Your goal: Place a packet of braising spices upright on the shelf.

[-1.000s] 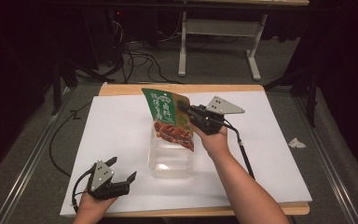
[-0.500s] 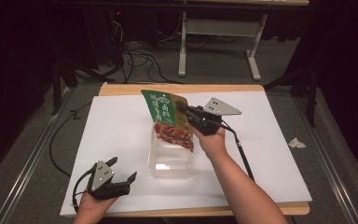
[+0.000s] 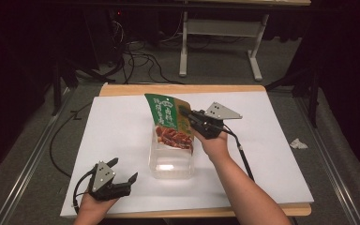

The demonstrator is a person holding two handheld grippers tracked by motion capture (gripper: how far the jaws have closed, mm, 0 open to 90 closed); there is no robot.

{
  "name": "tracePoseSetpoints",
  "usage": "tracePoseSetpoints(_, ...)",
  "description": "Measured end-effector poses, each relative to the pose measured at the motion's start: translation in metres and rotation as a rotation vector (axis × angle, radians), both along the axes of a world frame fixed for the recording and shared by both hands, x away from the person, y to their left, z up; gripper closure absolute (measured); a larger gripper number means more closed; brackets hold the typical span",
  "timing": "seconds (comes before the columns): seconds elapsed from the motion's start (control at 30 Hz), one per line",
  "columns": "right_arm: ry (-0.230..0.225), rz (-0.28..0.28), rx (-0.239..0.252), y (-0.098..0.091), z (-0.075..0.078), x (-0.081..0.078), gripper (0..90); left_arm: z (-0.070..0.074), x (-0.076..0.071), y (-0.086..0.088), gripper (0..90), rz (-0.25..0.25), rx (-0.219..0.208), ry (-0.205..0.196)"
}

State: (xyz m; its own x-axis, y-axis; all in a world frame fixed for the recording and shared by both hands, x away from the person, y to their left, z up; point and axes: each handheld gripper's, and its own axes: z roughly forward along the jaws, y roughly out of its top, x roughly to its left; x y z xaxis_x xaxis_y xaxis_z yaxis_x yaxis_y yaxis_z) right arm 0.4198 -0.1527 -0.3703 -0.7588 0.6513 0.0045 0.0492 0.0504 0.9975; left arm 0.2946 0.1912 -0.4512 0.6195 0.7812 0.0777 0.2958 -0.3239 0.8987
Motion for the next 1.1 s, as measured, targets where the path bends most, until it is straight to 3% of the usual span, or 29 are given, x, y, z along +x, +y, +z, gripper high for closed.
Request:
tracePoseSetpoints(0.47,0.021,-0.029,-0.039,-0.0094,-0.0062,-0.0073,87.6,0.0003,-0.0006,-0.0004,15.4,-0.002,0.004,-0.001)
tracePoseSetpoints(0.63,0.057,-0.039,-0.033,-0.0083,-0.005,-0.0056,76.1,0.0003,-0.0005,0.0004,15.4,-0.003,0.004,-0.001)
tracePoseSetpoints(0.7,0.075,-0.029,-0.036,-0.0082,-0.0036,-0.0032,64.9,0.0004,-0.0006,0.0003,15.4,-0.001,0.005,-0.002)
tracePoseSetpoints(0.93,0.116,-0.024,-0.044,-0.0071,0.0001,0.0002,48.0,0.0006,-0.0006,0.0003,15.4,-0.001,0.003,-0.003)
tracePoseSetpoints(1.1,0.126,-0.013,-0.048,-0.0079,0.0012,0.0013,41.6,0.0007,-0.0005,0.0005,15.4,-0.001,0.004,-0.004)
